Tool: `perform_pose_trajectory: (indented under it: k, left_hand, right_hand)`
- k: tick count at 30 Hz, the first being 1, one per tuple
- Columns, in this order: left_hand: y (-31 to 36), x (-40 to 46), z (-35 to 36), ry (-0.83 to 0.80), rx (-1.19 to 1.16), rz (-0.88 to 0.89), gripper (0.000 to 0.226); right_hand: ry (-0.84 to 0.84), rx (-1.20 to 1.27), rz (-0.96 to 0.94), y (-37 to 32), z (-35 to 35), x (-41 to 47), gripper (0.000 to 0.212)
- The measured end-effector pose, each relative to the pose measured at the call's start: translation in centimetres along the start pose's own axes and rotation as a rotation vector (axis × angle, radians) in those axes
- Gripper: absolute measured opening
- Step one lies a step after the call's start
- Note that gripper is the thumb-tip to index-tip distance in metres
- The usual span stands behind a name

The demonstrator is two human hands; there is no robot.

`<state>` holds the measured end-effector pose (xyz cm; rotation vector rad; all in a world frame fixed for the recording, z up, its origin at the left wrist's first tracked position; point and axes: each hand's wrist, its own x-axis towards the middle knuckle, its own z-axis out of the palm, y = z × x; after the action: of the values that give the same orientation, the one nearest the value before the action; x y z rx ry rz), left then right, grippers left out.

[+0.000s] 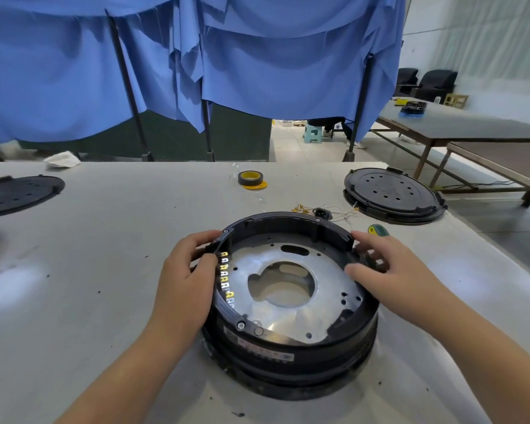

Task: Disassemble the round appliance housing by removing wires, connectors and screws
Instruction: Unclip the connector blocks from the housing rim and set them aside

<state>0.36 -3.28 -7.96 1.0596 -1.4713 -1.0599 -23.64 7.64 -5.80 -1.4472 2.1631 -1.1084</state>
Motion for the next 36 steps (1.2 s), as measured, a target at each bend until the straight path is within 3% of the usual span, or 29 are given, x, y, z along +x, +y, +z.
perform_pose_trajectory:
  k: [9, 15, 22, 24, 26, 28, 31, 34, 36]
  left_hand:
    - [0.1, -0.2, -0.1, -0.007, 0.041, -0.025, 0.033]
    - [0.4, -0.2, -0.1, -0.055, 0.015, -0.032, 0.024]
    - [0.4, -1.4, 0.3, -0.143, 0.105, 0.09, 0.025]
    - [0.5, -1.5, 0.3, -0.18, 0.082, 0.099, 0.023]
    - [0.5, -1.5, 0.2, -0.21, 0.065, 0.101, 0.024]
    - [0.6, -1.4, 0.2, -0.23, 0.036, 0.085, 0.026]
    - [0.6, -1.2, 0.1, -0.264, -0.013, 0.043, 0.027]
    - [0.7, -0.9, -0.1, -0.282, 0.002, 0.026, 0.029]
    - [0.5, -0.7, -0.3, -0.269, 0.068, 0.035, 0.031]
  right_hand:
    - [-0.009, -0.004, -0.008, -0.3, -0.3, 0.3, 0.057]
    - [-0.118, -0.046, -0.042, -0.1, -1.9, 2.6, 0.057]
    - [-0.381, -0.163, -0.015, -0.8, -3.3, 5.9, 0.063]
    - [-0.333, -0.356, -0.029, -1.1, -3.3, 6.3, 0.062]
    - [-0.155, -0.534, -0.14, -1.7, -2.6, 6.0, 0.054]
    - [-0.071, -0.429, -0.263, -3.0, -1.2, 4.8, 0.042]
    - [-0.278, -0.207, -0.263, -5.7, 1.3, 2.6, 0.028]
    - [-0.515, -0.221, -0.222, -7.9, 2.9, 1.7, 0.017]
    - [-0.535, -0.247, -0.205, -8.8, 3.6, 1.5, 0.019]
